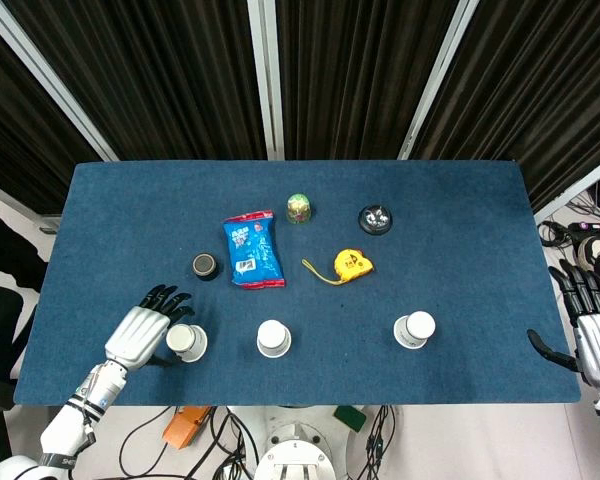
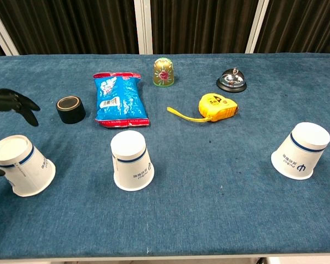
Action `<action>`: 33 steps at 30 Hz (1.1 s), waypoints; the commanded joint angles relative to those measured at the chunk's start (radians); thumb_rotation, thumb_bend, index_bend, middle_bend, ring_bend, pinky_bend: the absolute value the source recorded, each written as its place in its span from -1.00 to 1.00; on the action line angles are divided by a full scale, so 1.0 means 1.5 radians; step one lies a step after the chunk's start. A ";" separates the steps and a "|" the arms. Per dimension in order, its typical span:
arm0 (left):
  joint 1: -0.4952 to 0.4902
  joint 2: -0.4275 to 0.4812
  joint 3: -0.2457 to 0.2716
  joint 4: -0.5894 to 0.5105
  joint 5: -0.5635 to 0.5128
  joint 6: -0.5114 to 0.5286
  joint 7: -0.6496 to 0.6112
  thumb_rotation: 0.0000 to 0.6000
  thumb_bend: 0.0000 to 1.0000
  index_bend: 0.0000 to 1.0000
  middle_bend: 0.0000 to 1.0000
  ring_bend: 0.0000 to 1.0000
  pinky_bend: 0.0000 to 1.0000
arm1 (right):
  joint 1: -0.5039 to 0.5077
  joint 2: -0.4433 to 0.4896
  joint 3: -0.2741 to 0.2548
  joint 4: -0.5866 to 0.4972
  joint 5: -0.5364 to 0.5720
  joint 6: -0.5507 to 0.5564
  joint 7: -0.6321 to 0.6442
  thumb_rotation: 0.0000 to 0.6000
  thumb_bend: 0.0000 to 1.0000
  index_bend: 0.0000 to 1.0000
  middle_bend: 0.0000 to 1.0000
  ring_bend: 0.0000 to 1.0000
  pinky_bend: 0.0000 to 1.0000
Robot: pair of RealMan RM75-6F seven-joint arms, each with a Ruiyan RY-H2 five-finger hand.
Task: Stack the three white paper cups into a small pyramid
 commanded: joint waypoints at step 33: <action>-0.092 -0.097 -0.039 -0.008 -0.026 -0.037 0.095 1.00 -0.44 -0.01 -0.61 -0.88 -1.00 | -0.006 -0.004 -0.006 0.004 0.007 0.000 0.005 1.00 -0.24 -1.00 -0.96 -1.00 -1.00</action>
